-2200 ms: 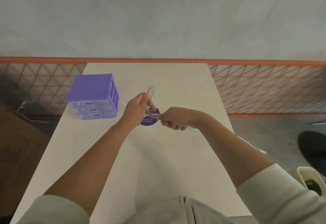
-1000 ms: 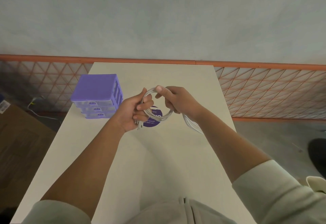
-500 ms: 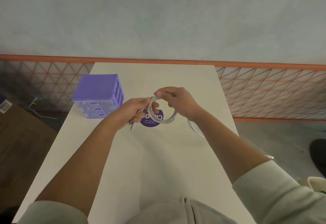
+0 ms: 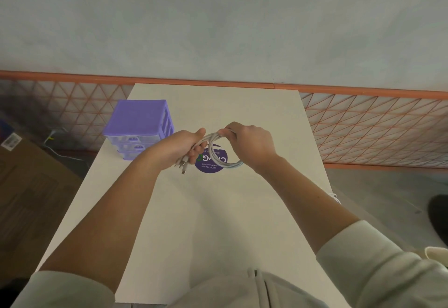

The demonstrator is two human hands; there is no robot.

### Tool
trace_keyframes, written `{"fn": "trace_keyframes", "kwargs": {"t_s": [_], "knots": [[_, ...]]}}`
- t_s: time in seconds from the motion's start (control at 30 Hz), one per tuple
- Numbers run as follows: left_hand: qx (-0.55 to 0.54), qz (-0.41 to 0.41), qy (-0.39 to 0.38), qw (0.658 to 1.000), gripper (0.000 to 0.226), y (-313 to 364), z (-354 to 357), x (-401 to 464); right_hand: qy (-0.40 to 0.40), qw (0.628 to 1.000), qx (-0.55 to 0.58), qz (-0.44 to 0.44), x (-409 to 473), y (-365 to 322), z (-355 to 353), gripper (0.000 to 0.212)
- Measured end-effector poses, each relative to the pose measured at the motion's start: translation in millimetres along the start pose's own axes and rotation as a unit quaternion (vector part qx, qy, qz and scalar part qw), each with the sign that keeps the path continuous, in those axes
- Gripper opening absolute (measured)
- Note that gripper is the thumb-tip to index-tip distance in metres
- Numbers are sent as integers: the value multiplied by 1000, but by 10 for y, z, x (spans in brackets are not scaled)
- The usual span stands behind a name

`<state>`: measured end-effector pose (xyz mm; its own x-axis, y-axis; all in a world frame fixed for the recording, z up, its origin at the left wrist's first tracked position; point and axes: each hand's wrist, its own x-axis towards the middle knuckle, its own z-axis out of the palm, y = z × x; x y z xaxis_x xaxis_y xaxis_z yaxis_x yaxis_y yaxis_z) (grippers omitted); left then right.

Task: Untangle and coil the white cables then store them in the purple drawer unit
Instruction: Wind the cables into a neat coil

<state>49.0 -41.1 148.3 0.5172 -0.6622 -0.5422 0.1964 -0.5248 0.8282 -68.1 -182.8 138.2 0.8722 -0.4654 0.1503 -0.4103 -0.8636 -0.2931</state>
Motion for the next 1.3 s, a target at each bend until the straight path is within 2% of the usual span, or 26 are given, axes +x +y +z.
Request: {"fn": "trace_keyframes", "kwargs": {"t_s": [0.07,0.13,0.23,0.27,0.3,0.43,0.57,0.7,0.87,1.1,1.2,1.3], "knots": [[27,6,2,1000,42,13,31,-31,2,999,-28,16,14,-19,0,45],[109,3,6,994,43,52,42,-65,2,999,-42,25,13,-39,14,45],[293,-15,20,956,46,154,41,-102,8,998,-57,28,-24,-86,50,46],[311,-27,20,950,46,178,35,-102,10,998,-57,30,-41,-102,60,46],[290,-40,12,956,45,198,27,-98,10,998,-54,34,-58,-115,68,46],[90,-58,-40,993,27,207,-7,-90,6,997,-6,75,-76,-139,81,45],[-23,-42,-45,998,19,165,-4,-59,-15,986,91,137,-21,-130,73,44],[-126,-23,-1,992,14,125,66,-41,-53,952,225,203,27,-126,70,45],[-122,25,93,988,18,43,213,26,-79,905,339,243,15,-135,45,47],[-88,76,185,976,15,-46,408,130,-60,893,370,247,66,-167,8,44],[-51,111,195,973,22,-102,458,97,-61,877,402,256,49,-129,-13,43],[-2,126,214,969,19,-95,447,88,-64,869,419,256,25,-110,-26,43]]}}
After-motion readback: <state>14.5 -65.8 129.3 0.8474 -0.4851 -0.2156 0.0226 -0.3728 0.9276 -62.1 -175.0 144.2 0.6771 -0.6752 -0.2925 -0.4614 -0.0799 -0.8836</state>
